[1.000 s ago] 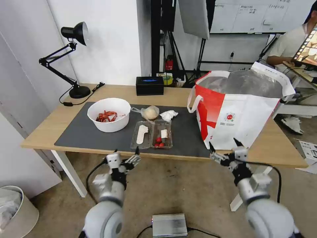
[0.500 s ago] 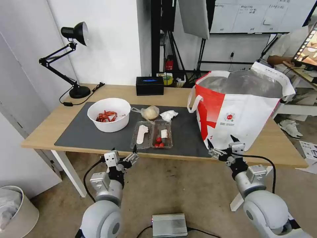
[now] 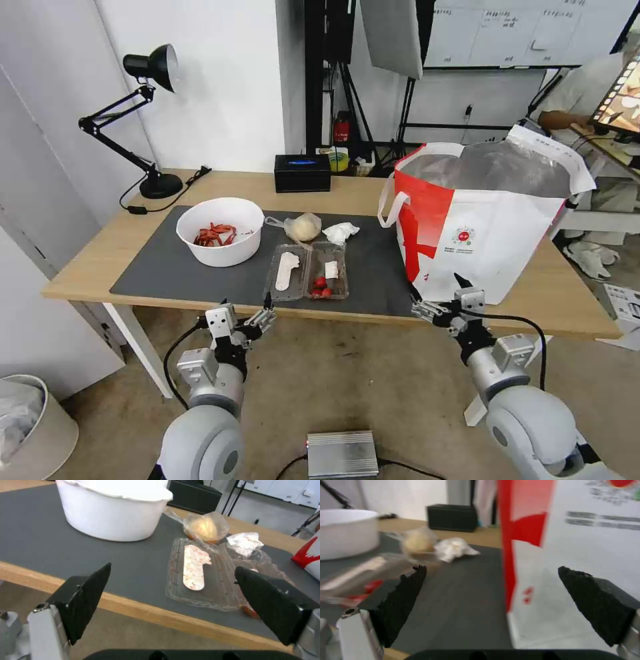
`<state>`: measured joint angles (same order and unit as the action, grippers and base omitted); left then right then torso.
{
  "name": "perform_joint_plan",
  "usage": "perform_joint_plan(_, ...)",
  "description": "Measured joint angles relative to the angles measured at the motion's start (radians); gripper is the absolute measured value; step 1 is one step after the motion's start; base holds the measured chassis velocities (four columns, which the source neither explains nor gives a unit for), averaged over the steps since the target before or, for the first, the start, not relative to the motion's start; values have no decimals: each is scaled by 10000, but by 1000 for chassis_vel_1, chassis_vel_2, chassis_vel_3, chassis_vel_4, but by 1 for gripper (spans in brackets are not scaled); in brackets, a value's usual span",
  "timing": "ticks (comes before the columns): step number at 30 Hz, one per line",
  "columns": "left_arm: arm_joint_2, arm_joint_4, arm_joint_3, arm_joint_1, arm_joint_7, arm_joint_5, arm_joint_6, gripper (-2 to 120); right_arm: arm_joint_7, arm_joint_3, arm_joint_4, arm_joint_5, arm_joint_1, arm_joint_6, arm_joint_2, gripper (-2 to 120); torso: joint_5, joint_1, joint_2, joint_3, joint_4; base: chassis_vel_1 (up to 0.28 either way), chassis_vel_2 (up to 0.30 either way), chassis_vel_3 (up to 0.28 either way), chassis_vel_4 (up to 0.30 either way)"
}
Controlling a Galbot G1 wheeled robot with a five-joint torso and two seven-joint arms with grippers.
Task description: Pick up the trash from the table and place it into the takeout bag.
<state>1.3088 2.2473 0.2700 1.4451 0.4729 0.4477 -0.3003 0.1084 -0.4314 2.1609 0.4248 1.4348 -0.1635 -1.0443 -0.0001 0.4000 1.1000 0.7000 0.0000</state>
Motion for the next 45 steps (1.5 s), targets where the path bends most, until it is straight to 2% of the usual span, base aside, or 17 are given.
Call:
perform_joint_plan(7,-99,57,83,-175,254,830,-118,100,-290,339,-58,84,-219,202,110,100,0,0,0,1,2,0,0,0,0)
perform_joint_plan(9,-284,67,2,-486,749,2021,-438,100,-281,379,-1,335,-270,186,204,100,0,0,0,0,-1,0,0,0,0)
perform_joint_plan(10,-284,67,2,-486,749,2021,-438,100,-281,379,-1,335,-270,186,204,100,0,0,0,0,-1,0,0,0,0)
perform_joint_plan(13,-429,312,10,-918,1826,4752,-903,100,-230,396,-6,478,-456,132,351,100,0,0,0,0,0,0,0,0,0)
perform_joint_plan(14,-429,312,10,-918,1826,4752,-903,100,-230,396,-6,478,-456,132,351,100,0,0,0,0,0,0,0,0,0)
perform_joint_plan(17,-425,574,203,-1422,2791,8017,-1034,100,-135,421,-103,482,-508,123,397,100,1,0,0,1,0,0,0,0,0)
perform_joint_plan(18,-425,574,203,-1422,2791,8017,-1034,100,-135,421,-103,482,-508,123,397,100,1,0,0,1,0,0,0,0,0)
perform_joint_plan(19,-406,599,250,-1535,2971,8611,-1035,100,-108,428,-121,481,-509,122,397,100,1,0,0,1,0,0,0,0,0)
perform_joint_plan(20,-340,642,348,-1816,3345,9893,-999,100,-37,441,-161,472,-509,120,381,100,1,0,0,1,0,0,0,0,0)
perform_joint_plan(21,-278,652,385,-2050,3582,10720,-897,100,-3,446,-188,463,-508,118,370,100,2,0,0,1,0,0,0,0,0)
perform_joint_plan(22,-278,652,385,-2050,3582,10720,-897,100,-3,446,-188,463,-508,118,370,100,2,0,0,1,0,0,0,0,0)
perform_joint_plan(24,-169,549,345,-2436,3891,11524,-777,100,33,447,-228,445,-508,115,368,100,1,0,0,0,0,0,0,0,0)
perform_joint_plan(29,-90,-9,143,-3004,4274,11863,-730,100,79,443,-253,416,-505,111,357,100,1,1,0,1,0,0,0,0,0)
perform_joint_plan(37,-39,-684,-81,-3451,4717,11800,-732,100,100,394,-345,310,-484,109,264,100,1,0,0,1,0,0,0,0,0)
perform_joint_plan(45,91,-1089,-178,-3705,4779,11691,-664,100,136,406,-475,108,-544,121,170,100,1,0,0,0,0,0,0,0,0)
